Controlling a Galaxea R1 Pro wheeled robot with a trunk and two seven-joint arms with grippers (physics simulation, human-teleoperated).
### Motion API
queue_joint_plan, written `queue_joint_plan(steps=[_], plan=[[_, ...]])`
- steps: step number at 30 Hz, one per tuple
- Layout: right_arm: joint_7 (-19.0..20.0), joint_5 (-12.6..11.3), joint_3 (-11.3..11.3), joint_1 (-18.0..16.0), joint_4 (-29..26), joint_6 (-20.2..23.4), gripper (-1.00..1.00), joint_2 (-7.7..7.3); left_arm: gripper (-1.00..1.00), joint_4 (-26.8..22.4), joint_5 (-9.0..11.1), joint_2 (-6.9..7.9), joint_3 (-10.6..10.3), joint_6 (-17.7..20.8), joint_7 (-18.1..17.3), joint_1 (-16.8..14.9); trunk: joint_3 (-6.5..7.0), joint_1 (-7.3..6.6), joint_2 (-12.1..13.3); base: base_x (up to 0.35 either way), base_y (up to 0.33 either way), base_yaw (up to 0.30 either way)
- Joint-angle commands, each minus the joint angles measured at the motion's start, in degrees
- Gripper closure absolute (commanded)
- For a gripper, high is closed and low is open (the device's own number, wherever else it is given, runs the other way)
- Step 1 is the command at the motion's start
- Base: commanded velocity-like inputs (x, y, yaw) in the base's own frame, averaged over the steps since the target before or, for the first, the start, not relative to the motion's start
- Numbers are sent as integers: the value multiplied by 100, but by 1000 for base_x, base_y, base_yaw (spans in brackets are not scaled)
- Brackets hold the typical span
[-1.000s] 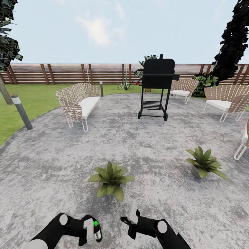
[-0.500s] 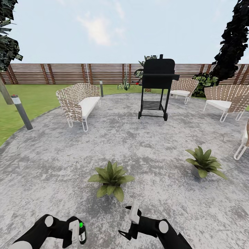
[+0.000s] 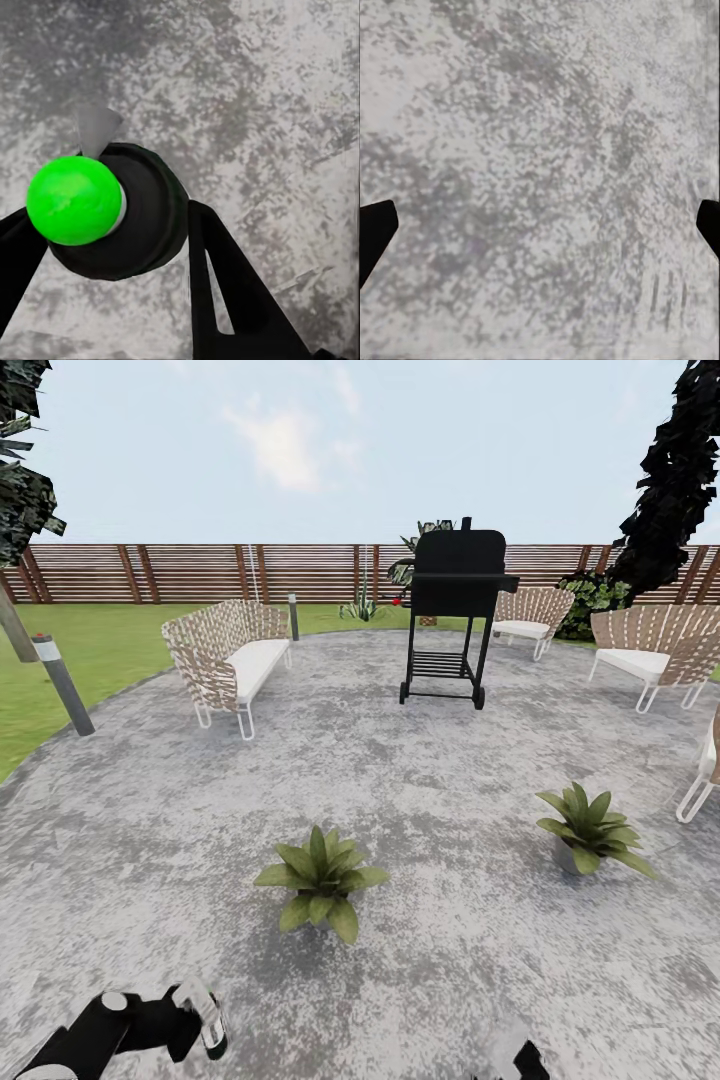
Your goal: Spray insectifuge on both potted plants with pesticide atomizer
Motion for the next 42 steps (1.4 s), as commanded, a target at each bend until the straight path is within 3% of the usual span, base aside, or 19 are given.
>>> queue_joint_plan(steps=[1, 3, 7, 10, 14, 21, 25, 30, 34, 37, 38, 42], plan=[[-282, -109, 47, -5, 112, -13, -100, 29, 100, -15, -54, -7, 62, 152, -24, -16, -5, -1, -2, 0, 0, 0], [-585, -768, 17, -5, 236, -16, -100, 83, 100, -39, -54, -14, 77, 611, -22, -62, -5, -1, -2, 0, 0, 0], [-712, -2341, -22, -5, 289, -12, -100, 104, 100, -61, -53, -51, 67, 1459, -27, -116, -5, -1, -2, 0, 0, 0], [-706, -3100, -14, -5, 301, -11, -100, 105, 100, -67, -61, -127, 34, 1858, -30, -212, -5, -1, -2, 0, 0, 0], [-700, -3274, -7, -5, 307, -12, -100, 108, 100, -71, -66, -160, 25, 1952, -29, -244, -5, -1, -2, 0, 0, 0], [-706, -3314, -5, 4, 308, -12, -100, 109, 100, -71, -83, -187, 19, 1937, -39, -247, -5, -1, -2, 0, 0, 0], [-707, -3320, -5, 4, 308, -11, -100, 110, 100, -71, -123, -301, -15, 2033, -62, -311, -5, -1, -2, 0, 0, 0], [-714, -3332, -13, 9, 315, -13, -100, 110, 100, -71, -200, -422, -364, 2688, -123, -521, -5, -1, -2, 0, 0, 0], [-716, -3333, -14, 12, 316, -12, -100, 110, 100, -70, -212, -615, -817, 3307, -146, -773, -5, -1, -2, 0, 0, 0], [-717, -3334, -14, 12, 317, -11, -100, 110, 100, -66, -206, -724, -914, 3737, -149, -1008, -5, -1, -2, 0, 0, 0], [-707, -3330, -14, 21, 317, -19, -100, 103, 100, -66, -213, -993, -1014, 4567, -151, -1585, -5, -1, -2, 308, 0, 0], [-708, -3327, -14, 21, 317, -20, -100, 102, 100, -65, -214, -995, -1014, 4575, -151, -1594, -5, -1, -2, 164, 0, 0]])
